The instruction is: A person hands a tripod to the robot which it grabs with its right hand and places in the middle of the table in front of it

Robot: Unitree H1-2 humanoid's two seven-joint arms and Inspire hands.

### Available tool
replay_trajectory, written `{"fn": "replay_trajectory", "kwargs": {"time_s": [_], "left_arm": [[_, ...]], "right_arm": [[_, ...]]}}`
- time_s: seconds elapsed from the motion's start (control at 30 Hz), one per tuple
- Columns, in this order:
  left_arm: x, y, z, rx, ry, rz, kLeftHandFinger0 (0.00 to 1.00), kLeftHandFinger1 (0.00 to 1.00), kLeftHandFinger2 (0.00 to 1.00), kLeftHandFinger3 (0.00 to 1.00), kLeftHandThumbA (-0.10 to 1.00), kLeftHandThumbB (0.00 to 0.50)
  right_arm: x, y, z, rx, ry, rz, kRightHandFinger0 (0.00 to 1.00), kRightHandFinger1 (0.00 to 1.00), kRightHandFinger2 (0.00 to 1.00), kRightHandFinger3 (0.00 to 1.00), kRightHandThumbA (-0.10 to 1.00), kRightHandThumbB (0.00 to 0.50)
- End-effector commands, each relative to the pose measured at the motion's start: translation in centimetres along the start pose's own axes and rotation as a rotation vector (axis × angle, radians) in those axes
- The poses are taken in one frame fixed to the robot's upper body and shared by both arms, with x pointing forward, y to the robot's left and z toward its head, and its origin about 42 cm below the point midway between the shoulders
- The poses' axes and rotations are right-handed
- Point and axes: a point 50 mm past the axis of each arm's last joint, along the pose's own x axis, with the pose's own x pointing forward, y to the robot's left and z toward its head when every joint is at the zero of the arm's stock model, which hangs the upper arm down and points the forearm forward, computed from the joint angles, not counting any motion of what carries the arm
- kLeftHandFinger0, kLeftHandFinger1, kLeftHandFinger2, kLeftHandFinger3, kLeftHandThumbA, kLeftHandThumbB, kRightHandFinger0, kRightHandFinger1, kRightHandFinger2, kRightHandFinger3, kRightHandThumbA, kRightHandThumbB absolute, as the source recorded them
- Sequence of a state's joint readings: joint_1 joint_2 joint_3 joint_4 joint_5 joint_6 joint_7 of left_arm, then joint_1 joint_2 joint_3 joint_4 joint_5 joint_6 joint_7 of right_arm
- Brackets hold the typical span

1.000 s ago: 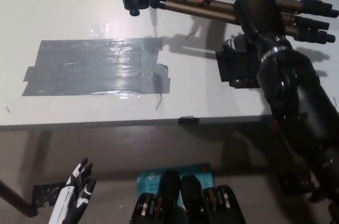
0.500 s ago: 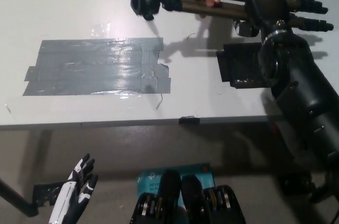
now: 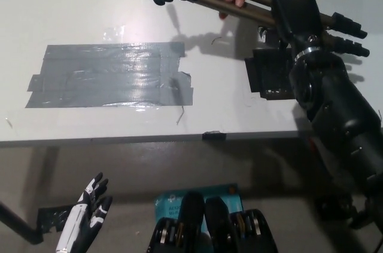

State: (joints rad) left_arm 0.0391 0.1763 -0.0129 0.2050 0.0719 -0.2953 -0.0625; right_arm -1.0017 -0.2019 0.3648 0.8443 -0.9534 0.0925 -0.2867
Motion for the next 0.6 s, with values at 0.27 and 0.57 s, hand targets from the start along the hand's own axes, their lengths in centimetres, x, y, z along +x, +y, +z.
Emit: {"fn": "replay_trajectory", "kwargs": {"time_s": [0.27,0.57], "left_arm": [[1.5,0.8,1.6,0.028,-0.065,-0.050,0.97,1.00,1.00,1.00,0.82,0.303],[1.9,0.9,1.7,0.042,-0.070,-0.057,0.97,1.00,1.00,1.00,0.85,0.309]], "right_arm": [[0.5,-3.9,-0.6,0.003,-0.209,-0.399,0.00,0.49,0.88,0.98,-0.10,0.206],[-2.3,1.7,-3.7,-0.030,-0.213,-0.228,0.00,0.38,0.82,0.72,-0.10,0.254]]}}
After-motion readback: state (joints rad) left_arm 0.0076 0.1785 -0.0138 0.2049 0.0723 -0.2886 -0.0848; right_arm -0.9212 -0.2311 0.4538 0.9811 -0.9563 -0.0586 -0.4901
